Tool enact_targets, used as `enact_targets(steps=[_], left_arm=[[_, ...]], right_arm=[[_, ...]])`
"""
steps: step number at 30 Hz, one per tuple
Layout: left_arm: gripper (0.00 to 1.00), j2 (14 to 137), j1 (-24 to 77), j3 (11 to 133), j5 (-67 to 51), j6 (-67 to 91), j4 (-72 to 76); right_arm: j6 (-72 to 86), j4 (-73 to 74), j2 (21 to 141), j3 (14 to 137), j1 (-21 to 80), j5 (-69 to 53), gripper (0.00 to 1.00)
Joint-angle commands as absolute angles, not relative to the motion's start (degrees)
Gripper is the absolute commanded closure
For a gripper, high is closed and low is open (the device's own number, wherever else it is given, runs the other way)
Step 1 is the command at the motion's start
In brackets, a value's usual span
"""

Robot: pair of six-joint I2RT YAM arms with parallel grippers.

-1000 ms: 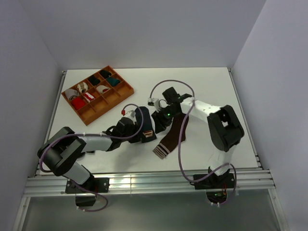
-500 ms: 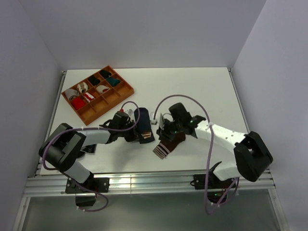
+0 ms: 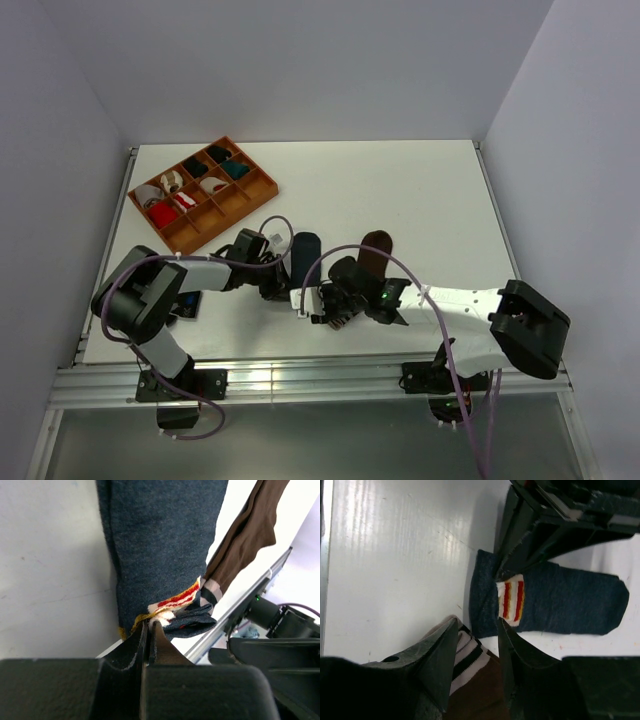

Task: Roll the socks
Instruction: Roll the sock at the center of the board.

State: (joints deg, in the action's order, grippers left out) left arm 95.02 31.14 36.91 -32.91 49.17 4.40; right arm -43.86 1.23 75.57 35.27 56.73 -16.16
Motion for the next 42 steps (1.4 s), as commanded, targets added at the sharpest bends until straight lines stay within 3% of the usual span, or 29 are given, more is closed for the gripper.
enact_targets(steps=[1, 19, 42], left_arm=[[1.00, 97.7, 31.0, 36.7, -32.8, 46.1, -2.9], [1.00, 99.1, 30.1, 37.2, -34.4, 43.2, -4.7], [1.00, 99.1, 30.1, 37.2, -35.3, 43.1, -4.7]], right_arm=[[-46.8, -5.4, 75.0, 33.1, 59.7, -12.3, 0.55], [-50.4, -7.6, 85.2, 36.5, 64.8, -6.5, 0.57], [-51.4, -7.4, 88.3, 36.7, 65.0, -3.0, 0.56]])
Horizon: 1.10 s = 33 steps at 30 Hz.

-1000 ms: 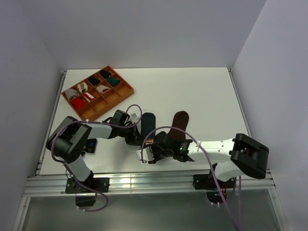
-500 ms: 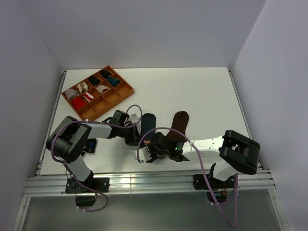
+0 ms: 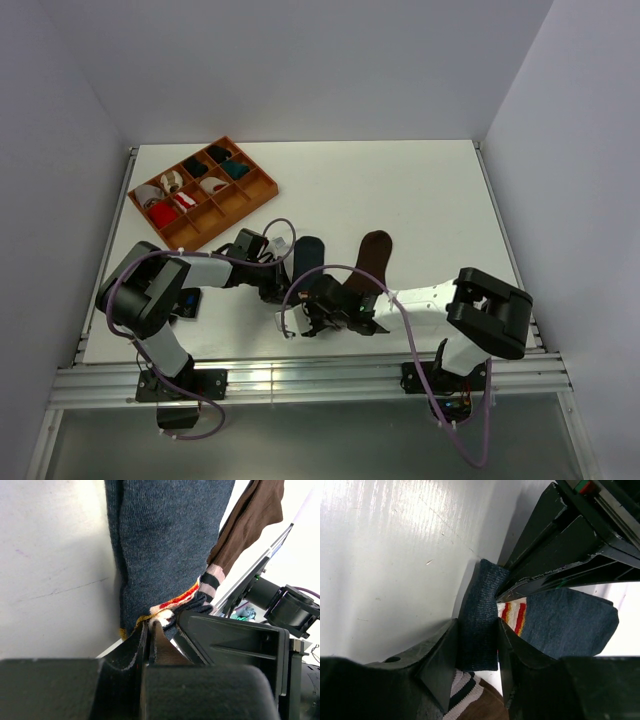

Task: Roll the socks
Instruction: Roll the sock at the center of the board.

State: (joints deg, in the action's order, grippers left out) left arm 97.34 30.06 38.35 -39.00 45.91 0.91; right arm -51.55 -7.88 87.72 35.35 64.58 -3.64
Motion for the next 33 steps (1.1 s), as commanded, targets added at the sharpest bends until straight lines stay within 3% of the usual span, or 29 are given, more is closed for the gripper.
enact_targets(steps=[1, 3, 5, 11, 18, 33], left_arm=[[1.00, 99.1, 30.0, 37.3, -35.8, 43.2, -4.7], [1.00, 99.1, 30.0, 37.7, -35.9, 43.1, -4.9], [0.99, 98.6, 30.1, 38.1, -35.9, 43.1, -5.6], [0.88, 96.2, 30.0, 38.0, -35.2, 45.6, -5.2], [0.78, 90.5, 30.0, 34.8, -32.2, 54.0, 1.6], [0.79, 80.5, 30.1, 27.1, -24.6, 63.6, 11.5]], right_arm=[[-51.2, -7.4, 88.3, 36.7, 65.0, -2.8, 0.57], [-50.8, -7.4, 89.2, 36.9, 65.0, -2.3, 0.60], [-49.8, -6.8, 89.8, 37.3, 65.0, -2.1, 0.72], [-46.9, -5.3, 89.6, 38.2, 64.8, -4.1, 0.84], [-43.3, 6.6, 90.3, 46.9, 59.4, -16.0, 0.88], [-42.5, 45.0, 108.8, 74.9, 46.6, -42.9, 0.88]])
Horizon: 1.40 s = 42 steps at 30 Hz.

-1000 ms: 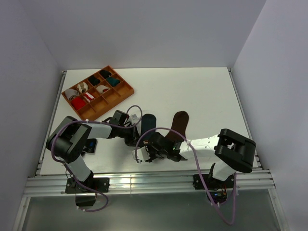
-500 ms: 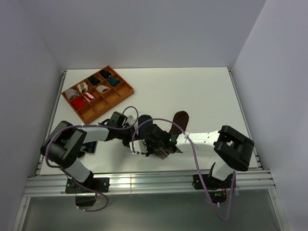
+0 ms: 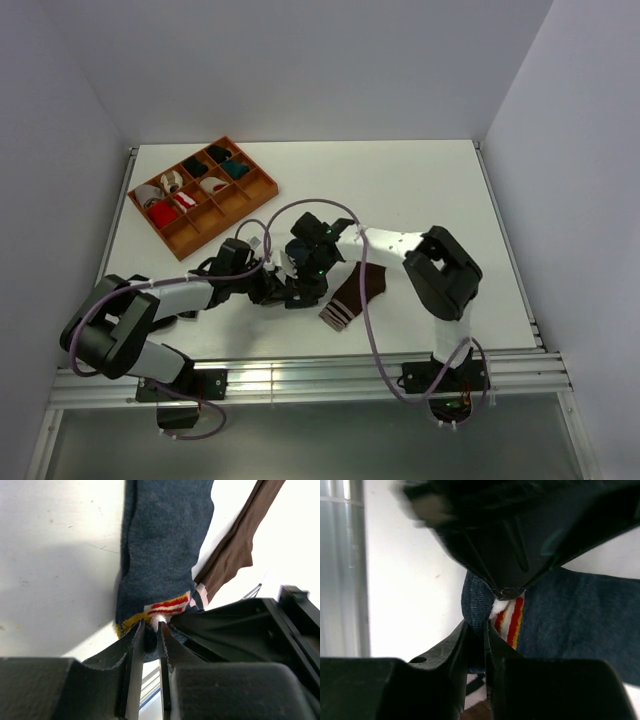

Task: Roll the socks
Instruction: Roll the sock at the center of the board.

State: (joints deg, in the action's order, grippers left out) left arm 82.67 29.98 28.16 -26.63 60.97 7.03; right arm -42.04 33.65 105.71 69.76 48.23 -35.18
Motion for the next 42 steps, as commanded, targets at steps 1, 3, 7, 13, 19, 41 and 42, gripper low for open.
enact_targets(steps=[1, 3, 7, 13, 19, 41, 42], left_arm=[[0.79, 80.2, 30.2, 26.6, -24.3, 63.7, 11.7], [0.79, 79.3, 30.7, 25.8, -22.5, 63.8, 11.8], [0.79, 76.8, 31.5, 24.3, -18.7, 64.7, 12.8], [0.73, 72.0, 35.3, 24.5, -6.6, 61.4, 12.6], [0.68, 71.0, 39.7, 22.2, -0.3, 55.3, 23.2], [0.58, 89.7, 47.1, 20.9, -10.7, 38.9, 52.8], [0.58, 90.3, 47.1, 20.9, -11.5, 39.0, 53.8]], right_arm=[[-42.6, 48.7, 111.4, 77.7, 46.1, -44.1, 0.88], [-43.2, 53.8, 115.1, 81.4, 44.4, -47.5, 0.88], [-45.1, 61.8, 120.8, 86.5, 41.3, -51.9, 0.88], [-45.7, 67.2, 126.1, 89.9, 37.2, -55.8, 0.88], [-45.7, 71.4, 130.6, 92.7, 34.5, -58.4, 0.88], [-47.4, 77.6, 135.3, 95.4, 30.6, -62.5, 0.88], [-47.1, 77.6, 135.4, 95.4, 30.2, -62.5, 0.88]])
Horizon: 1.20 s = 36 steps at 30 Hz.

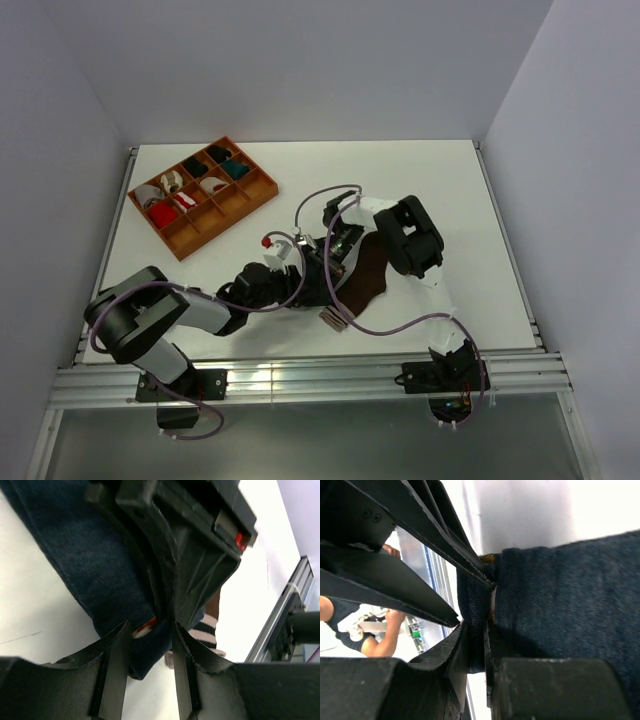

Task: Roll the socks
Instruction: Roll the sock at the center of the board.

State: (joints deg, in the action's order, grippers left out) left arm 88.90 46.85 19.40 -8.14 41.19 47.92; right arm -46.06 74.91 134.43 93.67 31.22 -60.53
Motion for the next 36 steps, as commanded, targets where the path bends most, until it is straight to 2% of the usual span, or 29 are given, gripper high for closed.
enact_targets(steps=[1, 12, 15, 16, 21, 25, 28, 36], left_arm=[[0.57, 91.3, 47.1, 20.7, -12.1, 39.1, 54.3], [0.60, 94.7, 47.1, 21.3, -15.2, 39.8, 54.1], [0.72, 95.1, 47.1, 22.2, -13.8, 40.3, 51.2], [0.77, 95.3, 47.1, 22.7, -13.2, 40.7, 50.1], [1.00, 96.2, 47.1, 25.3, -10.2, 42.2, 41.6], [1.00, 96.2, 47.1, 25.8, -7.2, 44.3, 38.0], [1.00, 97.4, 46.8, 26.5, -6.0, 45.2, 34.9], [1.00, 98.8, 45.3, 27.1, -5.2, 47.6, 31.3]], right_arm=[[-46.5, 77.5, 135.4, 95.3, 30.1, -62.2, 0.88], [-36.4, 68.5, 133.5, 92.3, 29.3, -59.4, 0.88], [-35.7, 67.8, 133.2, 92.1, 29.1, -59.1, 0.84], [-35.1, 67.2, 132.9, 91.9, 29.1, -58.8, 0.78], [-31.7, 60.3, 127.8, 88.0, 29.1, -55.0, 0.61], [-30.9, 57.1, 122.7, 84.7, 28.7, -53.4, 0.50], [-31.8, 57.3, 119.3, 83.5, 28.0, -51.9, 0.46], [-29.1, 53.7, 110.7, 78.1, 25.1, -46.9, 0.47]])
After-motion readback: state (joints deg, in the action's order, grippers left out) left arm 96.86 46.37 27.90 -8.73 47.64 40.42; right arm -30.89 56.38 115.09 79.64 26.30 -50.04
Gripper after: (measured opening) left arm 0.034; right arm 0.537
